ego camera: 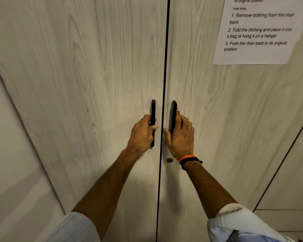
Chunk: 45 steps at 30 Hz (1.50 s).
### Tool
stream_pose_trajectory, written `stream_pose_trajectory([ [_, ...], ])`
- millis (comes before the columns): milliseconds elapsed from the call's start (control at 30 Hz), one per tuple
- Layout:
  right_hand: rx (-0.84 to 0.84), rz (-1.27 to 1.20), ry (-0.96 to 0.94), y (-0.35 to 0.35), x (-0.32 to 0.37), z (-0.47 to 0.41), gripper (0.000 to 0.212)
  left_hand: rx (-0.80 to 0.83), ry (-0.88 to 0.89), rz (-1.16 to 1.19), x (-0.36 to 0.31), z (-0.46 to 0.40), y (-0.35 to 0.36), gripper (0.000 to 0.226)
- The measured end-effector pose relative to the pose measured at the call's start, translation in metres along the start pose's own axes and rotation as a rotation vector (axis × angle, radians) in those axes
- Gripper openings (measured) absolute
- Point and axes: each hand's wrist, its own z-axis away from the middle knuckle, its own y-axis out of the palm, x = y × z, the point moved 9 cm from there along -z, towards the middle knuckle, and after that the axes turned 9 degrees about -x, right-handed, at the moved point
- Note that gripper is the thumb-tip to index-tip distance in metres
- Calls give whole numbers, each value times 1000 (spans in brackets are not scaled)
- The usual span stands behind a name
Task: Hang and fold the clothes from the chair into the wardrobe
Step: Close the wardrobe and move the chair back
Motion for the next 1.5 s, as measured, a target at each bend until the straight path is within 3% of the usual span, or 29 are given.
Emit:
stream_pose_trajectory([
  [267, 100, -144, 68, -11, 2, 0, 83, 0, -103, 5, -4, 4, -2, 34],
  [367, 18, -268, 107, -25, 2, 5, 64, 41, -172, -24, -2, 18, -2, 44],
  [500, -134, -355, -17, -48, 18, 13, 36, 37, -249, -91, 6, 40, -12, 48],
  [733, 344, -580, -29, -8, 30, 64, 21, -96, -444, -338, 13, 120, -55, 42],
  [967, 895, -827, -277, -39, 106, 193, 25, -313, -841, -621, -32, 314, -135, 38],
  [1200, 1275, -1072, -608, -182, 231, 368, 26, -612, -1263, -812, -151, 568, -232, 32],
  [1500, 1530, -1336, -1098, -433, 309, 569, 23, -1113, -1627, -962, -358, 843, -278, 31],
])
